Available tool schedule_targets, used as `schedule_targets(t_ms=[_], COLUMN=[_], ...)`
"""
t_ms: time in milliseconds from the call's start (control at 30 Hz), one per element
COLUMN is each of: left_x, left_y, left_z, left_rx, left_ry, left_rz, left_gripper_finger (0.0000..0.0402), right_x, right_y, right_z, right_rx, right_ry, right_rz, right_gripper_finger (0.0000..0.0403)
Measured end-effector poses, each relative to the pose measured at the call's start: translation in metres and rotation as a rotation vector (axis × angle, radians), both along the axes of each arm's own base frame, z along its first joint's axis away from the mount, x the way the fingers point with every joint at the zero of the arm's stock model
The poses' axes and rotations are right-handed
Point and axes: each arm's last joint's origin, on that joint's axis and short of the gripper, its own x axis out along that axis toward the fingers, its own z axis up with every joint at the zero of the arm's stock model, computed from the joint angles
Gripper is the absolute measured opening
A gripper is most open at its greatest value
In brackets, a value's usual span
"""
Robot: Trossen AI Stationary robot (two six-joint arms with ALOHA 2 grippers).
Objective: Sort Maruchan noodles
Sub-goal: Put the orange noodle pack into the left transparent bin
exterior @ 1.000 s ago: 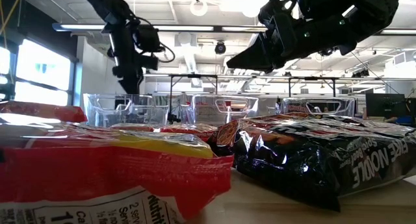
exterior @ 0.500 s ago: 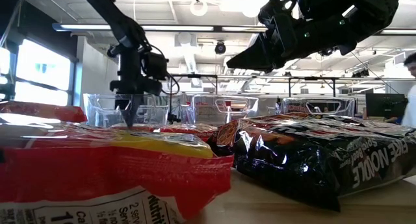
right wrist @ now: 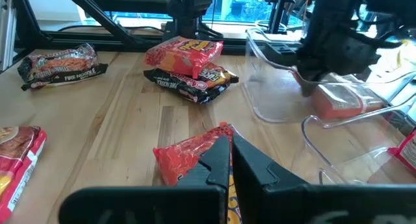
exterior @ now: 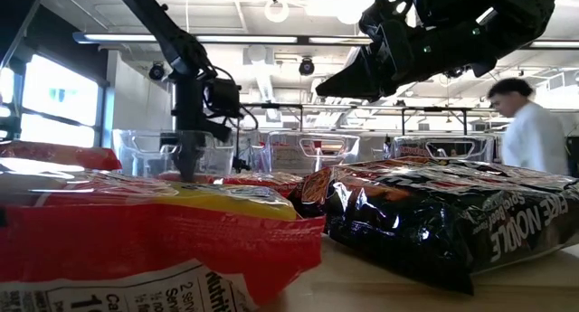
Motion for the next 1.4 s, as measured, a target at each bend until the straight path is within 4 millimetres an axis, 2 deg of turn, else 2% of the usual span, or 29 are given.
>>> schedule_targets(t_ms=[600, 800, 933, 1133, 1233, 1400], left_x=[0.001, -0.001, -0.002, -0.008, -0.011, -0.014], left_y=[0.005, 0.008, 0.006, 0.005, 0.011, 0.028], left_z=[0.001, 0.003, 0.016, 0.049, 0.059, 0.062], left_rx=[0.054, 0.162, 0.201, 0.314, 0.378, 0.451], left_ry=[-0.006, 0.06, 0.036, -0.057, -0.104, -0.162], left_rz=[0.004, 0.023, 0.027, 0.062, 0.1, 0.149], left_gripper_finger=[0.0001, 0.0001, 0.0001, 0.0001, 0.0, 0.0], right_x=[0.0, 0.0, 0.0, 0.0, 0.0, 0.0], right_y=[0.0, 0.0, 0.0, 0.0, 0.0, 0.0], right_z=[0.0, 0.0, 0.0, 0.0, 0.0, 0.0], right_rx=[0.001, -0.003, -0.004, -0.004, -0.004, -0.002], right_ry=[-0.001, -0.001, 0.0, 0.0, -0.001, -0.001], right_rz=[-0.004, -0.014, -0.015, -0.015, -0.015, -0.017], right_gripper_finger=[0.0002, 0.0002, 0.0002, 0.0002, 0.0002, 0.0002])
